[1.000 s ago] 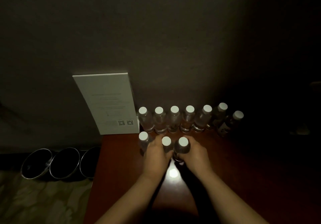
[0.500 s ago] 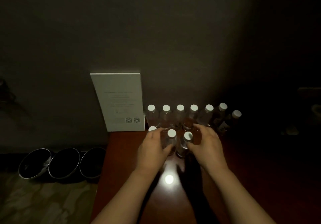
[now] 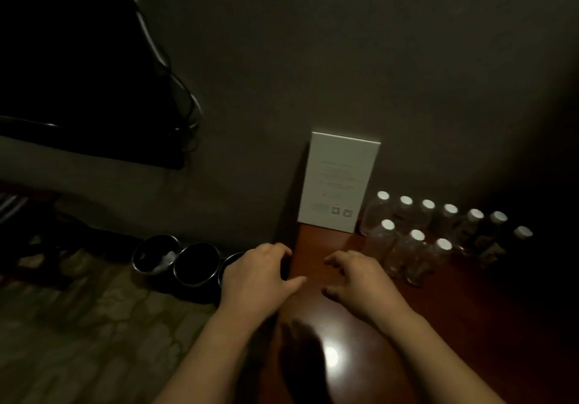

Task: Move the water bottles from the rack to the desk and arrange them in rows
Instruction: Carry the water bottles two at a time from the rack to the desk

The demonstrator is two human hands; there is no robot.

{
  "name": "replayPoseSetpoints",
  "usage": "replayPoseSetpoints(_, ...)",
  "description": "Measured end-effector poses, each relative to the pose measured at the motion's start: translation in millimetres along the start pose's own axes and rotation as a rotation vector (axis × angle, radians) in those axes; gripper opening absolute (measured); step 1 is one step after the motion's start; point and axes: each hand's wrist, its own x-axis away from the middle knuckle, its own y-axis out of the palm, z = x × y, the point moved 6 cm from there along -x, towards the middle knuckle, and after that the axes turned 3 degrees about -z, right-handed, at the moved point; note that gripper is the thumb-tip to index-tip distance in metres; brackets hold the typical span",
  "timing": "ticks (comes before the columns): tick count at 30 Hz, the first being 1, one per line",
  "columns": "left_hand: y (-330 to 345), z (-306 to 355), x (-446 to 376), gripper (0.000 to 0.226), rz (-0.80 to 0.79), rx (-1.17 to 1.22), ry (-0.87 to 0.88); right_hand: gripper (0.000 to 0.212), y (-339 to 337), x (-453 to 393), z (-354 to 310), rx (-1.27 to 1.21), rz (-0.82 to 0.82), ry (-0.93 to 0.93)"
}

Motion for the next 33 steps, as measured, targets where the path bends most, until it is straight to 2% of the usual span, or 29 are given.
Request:
replayPoseSetpoints(11, -108, -267, 146, 0.058, 0.129, -0.044, -0.278, 0.052, 80, 2, -273, 0.067, -0.038, -0.259)
replayPoseSetpoints(17, -152, -377, 197, 0.058, 0.161, -0.041, -0.427, 0.051, 126, -9, -403, 0.120, -0.110, -0.403)
replayPoseSetpoints(25, -204, -499, 205, 0.063, 0.222, 0.015, -0.562, 0.051, 166, -59, -532, 0.199, -0.147, -0.547)
replayPoseSetpoints(33, -274, -661, 158, 0.061, 0.264, -0.070, -0.666, 0.056, 215, -182, -689, 0.156, -0.189, -0.657)
